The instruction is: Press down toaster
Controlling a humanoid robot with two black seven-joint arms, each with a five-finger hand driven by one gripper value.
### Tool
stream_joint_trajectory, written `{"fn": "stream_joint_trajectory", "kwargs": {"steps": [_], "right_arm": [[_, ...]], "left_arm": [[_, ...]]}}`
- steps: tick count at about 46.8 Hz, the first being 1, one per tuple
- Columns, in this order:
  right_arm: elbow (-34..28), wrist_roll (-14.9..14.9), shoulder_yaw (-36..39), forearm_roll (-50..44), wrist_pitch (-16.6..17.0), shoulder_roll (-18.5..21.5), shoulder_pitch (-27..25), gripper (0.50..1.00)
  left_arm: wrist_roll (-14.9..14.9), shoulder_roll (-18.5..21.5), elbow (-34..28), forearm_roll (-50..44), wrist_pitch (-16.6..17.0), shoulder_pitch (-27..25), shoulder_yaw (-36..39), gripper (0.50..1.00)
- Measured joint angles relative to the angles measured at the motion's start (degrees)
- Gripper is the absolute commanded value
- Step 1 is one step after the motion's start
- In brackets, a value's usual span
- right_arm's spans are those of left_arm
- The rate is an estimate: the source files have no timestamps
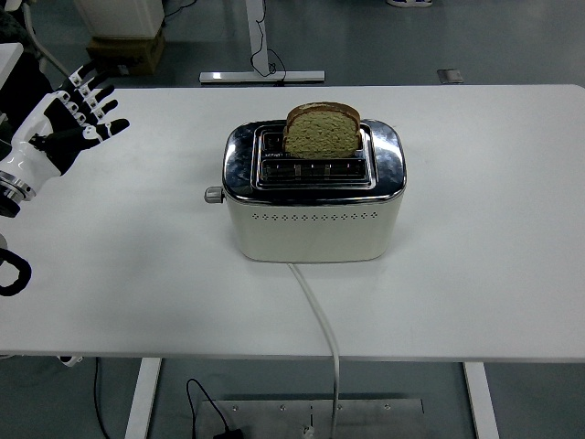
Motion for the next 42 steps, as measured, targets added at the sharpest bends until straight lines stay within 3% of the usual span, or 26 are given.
{"fn": "stream_joint_trajectory", "kwargs": {"steps": [23, 42], "right_arm": [[0.0, 0.0, 0.0, 0.0, 0.0, 0.0, 0.0, 0.998], [0.0, 0.0, 0.0, 0.0, 0.0, 0.0, 0.0, 0.998]], "left_arm": [[0.2, 3.8, -3.4, 22.9, -0.6, 0.4, 5.3, 1.0], [0.4, 8.5, -11.0, 37.3, 0.1, 0.6, 6.0, 1.0]]}}
